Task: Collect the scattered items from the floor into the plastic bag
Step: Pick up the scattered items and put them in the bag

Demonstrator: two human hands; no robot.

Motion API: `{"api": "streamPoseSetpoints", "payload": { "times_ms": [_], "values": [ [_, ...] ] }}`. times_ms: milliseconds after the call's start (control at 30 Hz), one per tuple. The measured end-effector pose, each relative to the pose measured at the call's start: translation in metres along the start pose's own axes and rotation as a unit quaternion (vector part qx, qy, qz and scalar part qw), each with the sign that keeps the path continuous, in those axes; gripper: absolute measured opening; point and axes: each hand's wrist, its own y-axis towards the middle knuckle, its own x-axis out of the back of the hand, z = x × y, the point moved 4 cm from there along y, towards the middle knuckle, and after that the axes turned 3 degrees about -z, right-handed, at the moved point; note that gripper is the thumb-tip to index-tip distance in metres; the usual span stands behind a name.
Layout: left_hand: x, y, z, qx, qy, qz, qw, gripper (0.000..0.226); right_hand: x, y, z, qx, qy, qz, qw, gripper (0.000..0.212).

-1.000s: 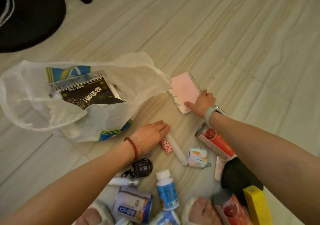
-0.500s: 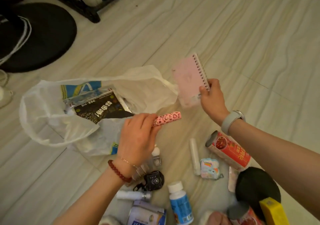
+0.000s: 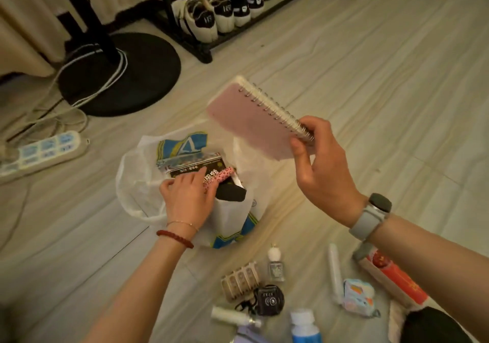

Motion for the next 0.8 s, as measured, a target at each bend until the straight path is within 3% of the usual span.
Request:
{"api": "streamPoseSetpoints", "payload": {
  "times_ms": [133,233,400,567,633,700,800],
  "values": [
    [-0.003,-0.028,0.006,-0.098,-0.004,-0.012,0.995,0.048,-0.015,0.009,0.014,0.009,0.037,-0.004,0.999,0.022],
    [-0.008,-0.036,0.017,-0.127,0.010,0.006,0.992,0.044,-0.041,0.006,0.017,-0.005,0.025,0.098,0.995,0.025],
    [-0.003,-0.042,0.028,-0.161,0.018,-0.031,0.986,0.033,-0.076,-0.016,-0.006,0.025,-0.175,0.243,0.954,0.027],
    [0.004,-0.045,0.029,-0.188,-0.020,-0.087,0.978,0.049,-0.093,-0.016,-0.016,0.079,-0.238,0.219,0.943,0.019],
    [0.005,-0.047,0.030,-0.185,-0.016,-0.101,0.977,0.052,-0.104,-0.016,-0.020,0.088,-0.269,0.252,0.926,0.021],
    [0.007,-0.049,0.032,-0.172,-0.016,-0.122,0.977,0.049,-0.110,-0.024,-0.027,0.070,-0.263,0.308,0.912,0.030],
    [0.011,-0.057,0.028,-0.156,-0.044,-0.162,0.973,0.027,-0.090,-0.035,-0.020,0.088,-0.177,0.304,0.932,0.034]
  ]
}}
